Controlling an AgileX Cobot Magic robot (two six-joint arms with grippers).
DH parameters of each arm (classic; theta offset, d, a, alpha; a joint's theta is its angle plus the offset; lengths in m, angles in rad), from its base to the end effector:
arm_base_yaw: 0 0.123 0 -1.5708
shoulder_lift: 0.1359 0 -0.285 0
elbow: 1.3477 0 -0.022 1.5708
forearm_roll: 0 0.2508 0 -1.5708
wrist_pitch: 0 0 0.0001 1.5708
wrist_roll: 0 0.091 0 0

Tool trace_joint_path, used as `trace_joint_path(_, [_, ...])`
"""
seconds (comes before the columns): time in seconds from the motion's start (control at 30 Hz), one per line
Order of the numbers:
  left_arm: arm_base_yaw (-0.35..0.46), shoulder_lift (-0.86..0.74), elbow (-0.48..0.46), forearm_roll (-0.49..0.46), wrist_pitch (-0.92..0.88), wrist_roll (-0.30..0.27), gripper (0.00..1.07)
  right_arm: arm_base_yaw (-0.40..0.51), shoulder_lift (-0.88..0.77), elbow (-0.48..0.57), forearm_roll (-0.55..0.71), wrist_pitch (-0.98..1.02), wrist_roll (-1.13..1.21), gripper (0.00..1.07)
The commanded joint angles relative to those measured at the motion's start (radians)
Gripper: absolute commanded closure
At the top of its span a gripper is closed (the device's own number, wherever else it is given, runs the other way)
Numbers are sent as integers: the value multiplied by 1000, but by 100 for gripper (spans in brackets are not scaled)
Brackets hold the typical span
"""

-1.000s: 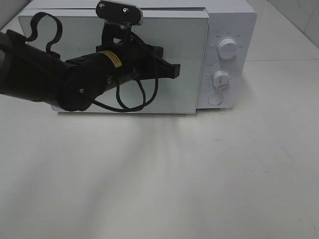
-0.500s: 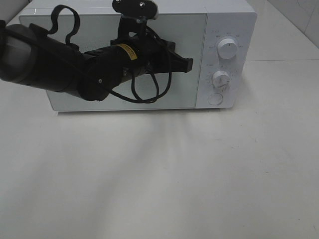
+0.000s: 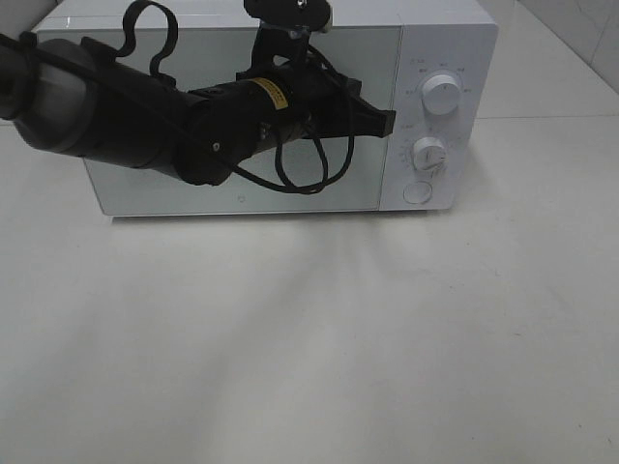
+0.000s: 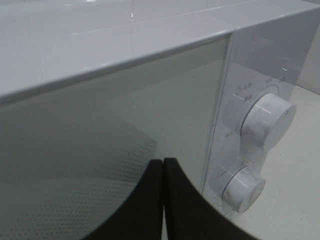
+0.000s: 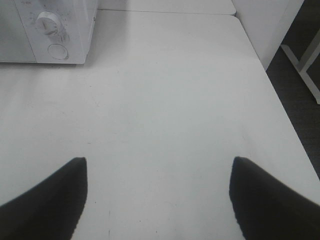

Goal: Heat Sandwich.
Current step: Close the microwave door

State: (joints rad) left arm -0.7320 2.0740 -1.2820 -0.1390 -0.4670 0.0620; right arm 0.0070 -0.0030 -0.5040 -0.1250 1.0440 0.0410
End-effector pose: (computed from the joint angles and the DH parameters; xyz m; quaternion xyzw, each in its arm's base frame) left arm 0.3485 -0.3055 0.1842 0.2404 0.7494 -0.2158 0.5779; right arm -0.0054 -0.0099 0.2803 0.0165 0.8452 -0.0497 0.5319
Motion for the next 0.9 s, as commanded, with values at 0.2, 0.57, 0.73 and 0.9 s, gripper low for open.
trace_joint_path(0.2, [38, 6, -28, -86, -75, -1, 106, -7, -26, 2, 2, -8, -7, 32])
trace_joint_path(0.57, [38, 4, -28, -83, -70, -1, 106, -7, -26, 2, 2, -8, -7, 32])
trace_joint_path(0.73, [28, -15, -6, -85, -7, -1, 106, -7, -26, 2, 2, -8, -7, 32])
trace_joint_path(0.9, [8, -48, 52, -84, -12, -1, 106, -7, -26, 2, 2, -8, -7, 32])
